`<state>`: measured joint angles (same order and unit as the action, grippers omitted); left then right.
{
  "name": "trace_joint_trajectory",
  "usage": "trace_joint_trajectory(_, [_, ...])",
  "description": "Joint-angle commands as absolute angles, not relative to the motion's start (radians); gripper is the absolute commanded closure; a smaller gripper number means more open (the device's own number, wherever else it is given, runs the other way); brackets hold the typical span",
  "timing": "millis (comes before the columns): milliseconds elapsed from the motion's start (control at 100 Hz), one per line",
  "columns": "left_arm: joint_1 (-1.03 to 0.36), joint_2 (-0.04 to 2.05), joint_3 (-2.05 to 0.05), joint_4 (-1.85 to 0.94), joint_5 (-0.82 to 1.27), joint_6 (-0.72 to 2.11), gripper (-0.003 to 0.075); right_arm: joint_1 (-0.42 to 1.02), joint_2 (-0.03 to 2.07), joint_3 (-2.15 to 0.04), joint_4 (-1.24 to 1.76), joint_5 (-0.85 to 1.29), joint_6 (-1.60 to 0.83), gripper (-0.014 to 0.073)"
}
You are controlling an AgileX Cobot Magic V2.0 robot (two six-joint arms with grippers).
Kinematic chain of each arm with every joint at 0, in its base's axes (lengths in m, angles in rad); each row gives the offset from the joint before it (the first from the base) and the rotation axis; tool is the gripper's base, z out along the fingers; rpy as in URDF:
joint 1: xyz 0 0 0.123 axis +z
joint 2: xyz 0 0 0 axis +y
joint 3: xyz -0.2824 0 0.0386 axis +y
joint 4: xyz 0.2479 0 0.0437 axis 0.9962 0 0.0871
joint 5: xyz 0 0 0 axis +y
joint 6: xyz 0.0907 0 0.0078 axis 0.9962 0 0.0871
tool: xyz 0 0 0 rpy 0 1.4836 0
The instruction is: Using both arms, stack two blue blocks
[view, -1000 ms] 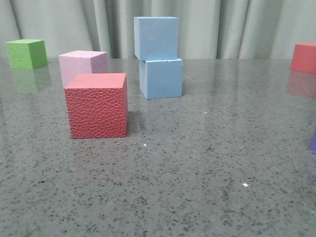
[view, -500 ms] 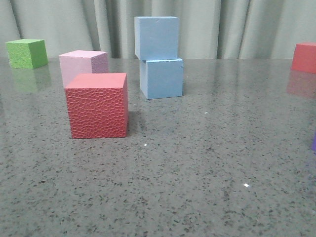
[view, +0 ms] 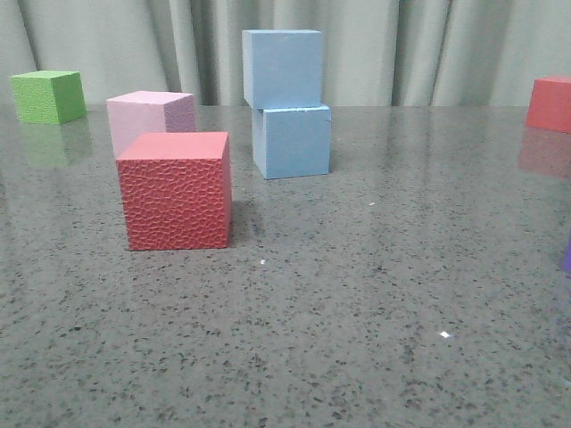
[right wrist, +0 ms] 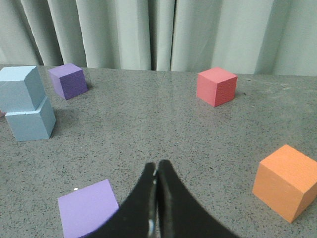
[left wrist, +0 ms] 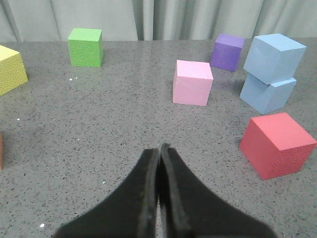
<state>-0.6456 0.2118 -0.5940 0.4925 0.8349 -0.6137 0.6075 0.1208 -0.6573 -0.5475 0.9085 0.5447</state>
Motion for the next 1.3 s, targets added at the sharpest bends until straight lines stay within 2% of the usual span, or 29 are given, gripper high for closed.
trace_joint_trajectory(0, [-0.653,0.222,-0.618,0.514,0.761,-0.623,0.0739,0.604,0.136,-0.677,-0.591,0.832,0.543,0.0655])
trace_joint_trajectory(480, [-0.647,0.222,-0.587,0.541,0.782,-0.624,0.0739,0.604,0.136,-0.677,-0.591,0.832,0.543,0.0655])
trace_joint_trajectory(580, [-0.624,0.222,-0.565,0.541,0.735,-0.611,0.0739,0.604,0.136,-0.677,-0.591,0.832,0.543,0.0655])
trace_joint_trajectory(810, [-0.457,0.222,-0.473,0.465,0.439,-0.422,0.074,0.604,0.136,-0.677,-0.591,0.832,0.543,0.0655])
trace_joint_trajectory(1150, [-0.125,0.202,-0.322,0.118,0.054,0.0,0.0739,0.604,0.136,-0.677,-0.591,0.832,0.543,0.0655])
trace_joint_trajectory(1290, [-0.038,0.153,-0.243,0.07,-0.033,0.028,0.0739,0.604,0.136,-0.677,-0.591,0.832,0.543,0.0655])
